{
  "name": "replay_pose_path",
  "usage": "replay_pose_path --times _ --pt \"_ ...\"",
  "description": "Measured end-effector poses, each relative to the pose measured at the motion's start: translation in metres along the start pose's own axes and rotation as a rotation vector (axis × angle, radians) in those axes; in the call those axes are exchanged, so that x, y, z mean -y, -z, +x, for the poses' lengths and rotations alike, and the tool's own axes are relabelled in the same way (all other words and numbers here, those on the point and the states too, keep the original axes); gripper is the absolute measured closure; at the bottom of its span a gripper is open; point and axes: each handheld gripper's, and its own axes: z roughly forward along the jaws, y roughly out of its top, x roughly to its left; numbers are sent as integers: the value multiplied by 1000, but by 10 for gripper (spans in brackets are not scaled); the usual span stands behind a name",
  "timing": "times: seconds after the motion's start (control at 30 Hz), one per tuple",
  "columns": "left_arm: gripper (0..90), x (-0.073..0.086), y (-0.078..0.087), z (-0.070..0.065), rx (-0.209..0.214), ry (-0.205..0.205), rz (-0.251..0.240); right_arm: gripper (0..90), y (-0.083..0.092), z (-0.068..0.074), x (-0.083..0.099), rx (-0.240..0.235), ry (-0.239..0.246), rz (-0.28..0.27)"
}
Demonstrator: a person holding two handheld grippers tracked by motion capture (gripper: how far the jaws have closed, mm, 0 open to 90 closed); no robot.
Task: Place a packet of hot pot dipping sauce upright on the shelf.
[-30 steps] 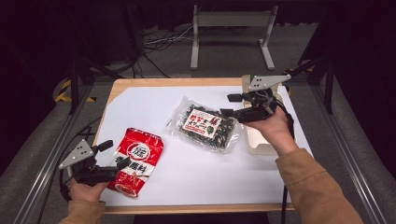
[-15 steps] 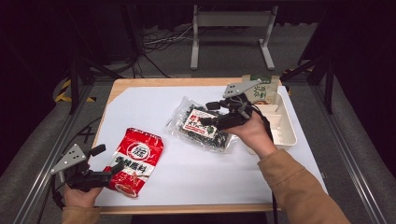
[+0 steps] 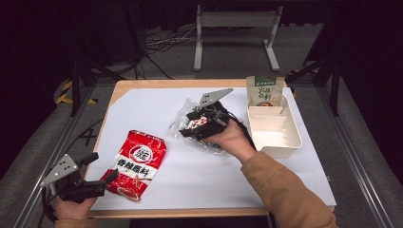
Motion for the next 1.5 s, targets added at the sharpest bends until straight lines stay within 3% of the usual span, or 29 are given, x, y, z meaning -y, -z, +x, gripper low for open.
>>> replay_pose_path --times 0.4,0.9,1.27,1.5 --pt "24 2 2 2 -3 5 3 307 -54 0 14 -49 -52 43" --pt "27 0 -3 3 14 2 6 312 -87 -8 31 -11 -74 80" --pt "33 0 -5 2 21 -3 18 305 -112 -7 42 -37 -125 104" --pt "34 0 -6 2 24 -10 20 306 -124 -5 47 -39 -132 119"
